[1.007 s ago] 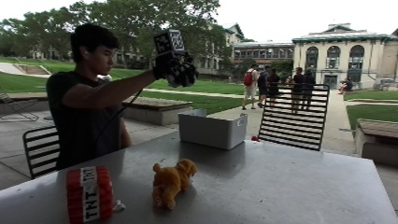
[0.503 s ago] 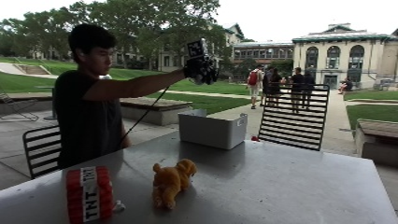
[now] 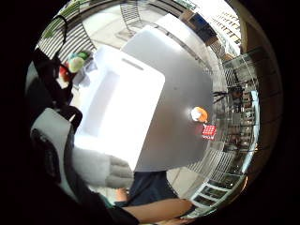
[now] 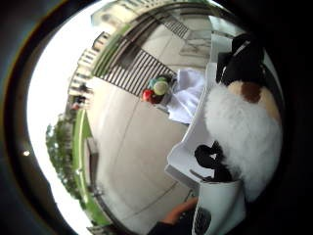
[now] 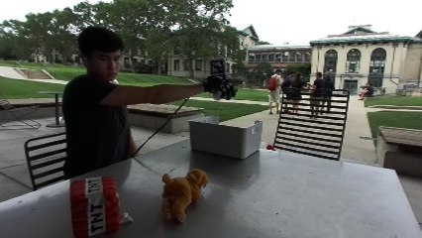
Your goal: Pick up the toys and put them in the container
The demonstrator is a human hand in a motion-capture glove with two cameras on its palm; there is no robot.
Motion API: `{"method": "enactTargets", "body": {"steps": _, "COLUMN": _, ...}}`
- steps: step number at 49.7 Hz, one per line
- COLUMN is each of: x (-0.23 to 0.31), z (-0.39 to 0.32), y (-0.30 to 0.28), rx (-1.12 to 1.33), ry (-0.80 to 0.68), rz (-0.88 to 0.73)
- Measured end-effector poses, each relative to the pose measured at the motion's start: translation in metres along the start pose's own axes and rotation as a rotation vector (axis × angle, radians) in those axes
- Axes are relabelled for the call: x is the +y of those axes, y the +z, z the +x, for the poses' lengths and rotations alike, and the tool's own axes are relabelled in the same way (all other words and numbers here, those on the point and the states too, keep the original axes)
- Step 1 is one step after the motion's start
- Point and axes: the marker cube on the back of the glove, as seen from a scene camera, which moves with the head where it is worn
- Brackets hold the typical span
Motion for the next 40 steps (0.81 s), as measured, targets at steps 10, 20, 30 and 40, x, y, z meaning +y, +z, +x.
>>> {"method": "enactTargets", "body": {"steps": 10, "x": 0.006, "z": 0.0, "y": 0.007, "rx": -0.051, "ry": -0.054, "rz": -0.135}}
{"method": "enactTargets", "body": {"steps": 20, "x": 0.008, "z": 0.056, "y": -0.017, "rx": 0.044, "ry": -0.051, "rz": -0.067}}
{"method": "enactTargets", "body": {"steps": 30, "x": 0.02, "z": 0.102, "y": -0.056, "rx": 0.178, "ry": 0.12, "rz": 0.011}}
{"method": "enactTargets", "body": {"steps": 40, "x": 0.048, "z": 0.163, "y": -0.096, "rx": 0.129, "ry": 0.201, "rz": 0.054}}
